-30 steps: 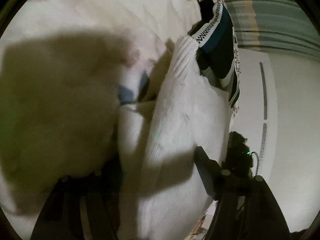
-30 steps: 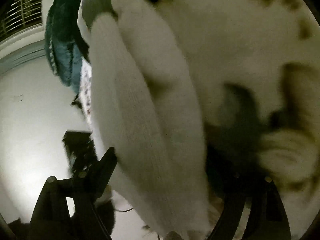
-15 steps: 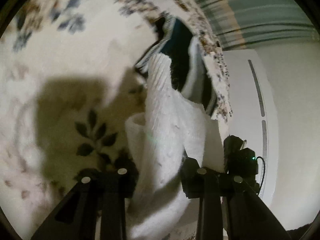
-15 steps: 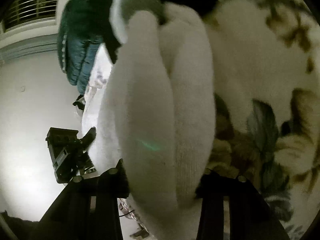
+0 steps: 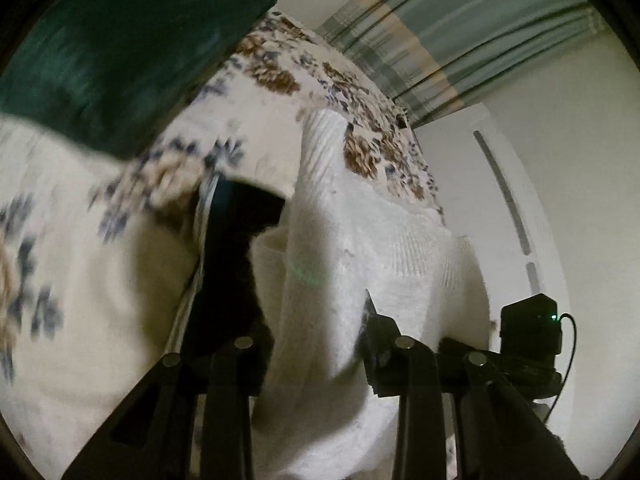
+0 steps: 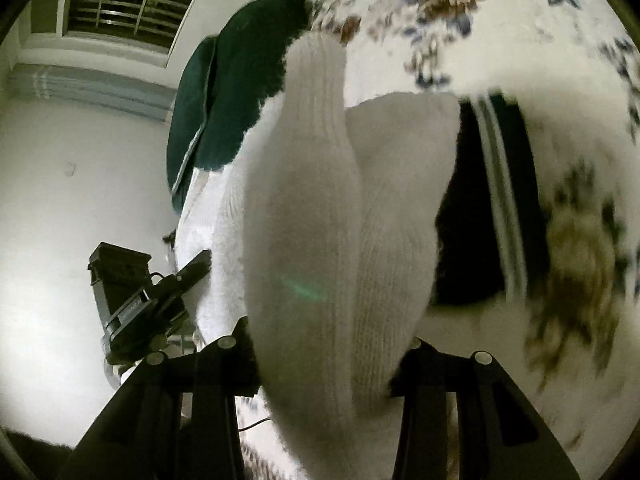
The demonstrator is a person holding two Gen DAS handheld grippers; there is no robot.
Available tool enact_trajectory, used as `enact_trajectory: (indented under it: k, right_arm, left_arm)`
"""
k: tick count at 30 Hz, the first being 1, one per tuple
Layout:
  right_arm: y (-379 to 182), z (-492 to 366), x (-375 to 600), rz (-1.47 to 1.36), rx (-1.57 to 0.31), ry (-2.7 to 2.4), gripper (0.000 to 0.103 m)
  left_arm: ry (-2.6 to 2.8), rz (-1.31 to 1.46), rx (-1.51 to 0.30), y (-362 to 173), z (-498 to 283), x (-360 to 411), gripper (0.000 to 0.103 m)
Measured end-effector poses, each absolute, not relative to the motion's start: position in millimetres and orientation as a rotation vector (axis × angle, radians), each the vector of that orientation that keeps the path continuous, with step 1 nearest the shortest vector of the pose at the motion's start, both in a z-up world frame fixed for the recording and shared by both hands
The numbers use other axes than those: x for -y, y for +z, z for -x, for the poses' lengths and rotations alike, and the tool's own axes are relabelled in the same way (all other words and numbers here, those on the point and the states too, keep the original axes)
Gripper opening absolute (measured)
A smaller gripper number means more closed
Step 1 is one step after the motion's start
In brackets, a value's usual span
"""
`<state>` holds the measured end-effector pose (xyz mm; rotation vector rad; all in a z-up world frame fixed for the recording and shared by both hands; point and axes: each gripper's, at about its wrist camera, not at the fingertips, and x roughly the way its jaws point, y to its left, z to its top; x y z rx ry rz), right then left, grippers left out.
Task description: Fold small clothes
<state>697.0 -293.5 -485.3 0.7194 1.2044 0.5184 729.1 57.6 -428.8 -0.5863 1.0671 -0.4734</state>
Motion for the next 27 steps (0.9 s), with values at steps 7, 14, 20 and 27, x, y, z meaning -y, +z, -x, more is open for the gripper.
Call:
enact_trajectory:
  k: [7, 14, 20, 27]
  right_arm:
    - [-543, -789, 305, -0.709, -1.245, 0.416, 0.043]
    - [-561, -807, 298, -0.534, -1.329, 0.289, 0.063]
    - [-517, -770, 285, -0.179, -1.234, -0.082, 0.103]
    - [-473, -708, 274, 0.004, -1.121, -0.271, 0.103]
  left_arm:
    - [-0.428, 0.451, -1.153, -485, -804, -21, 0.029]
    - [-0.317, 0.242, -1.126, -479, -794, -3, 0.041]
    - [-0.133, 0.062, -0.997, -449, -762, 9, 0.103]
    - [-0.075, 0.045, -0.965, -412, -720, 16, 0.103]
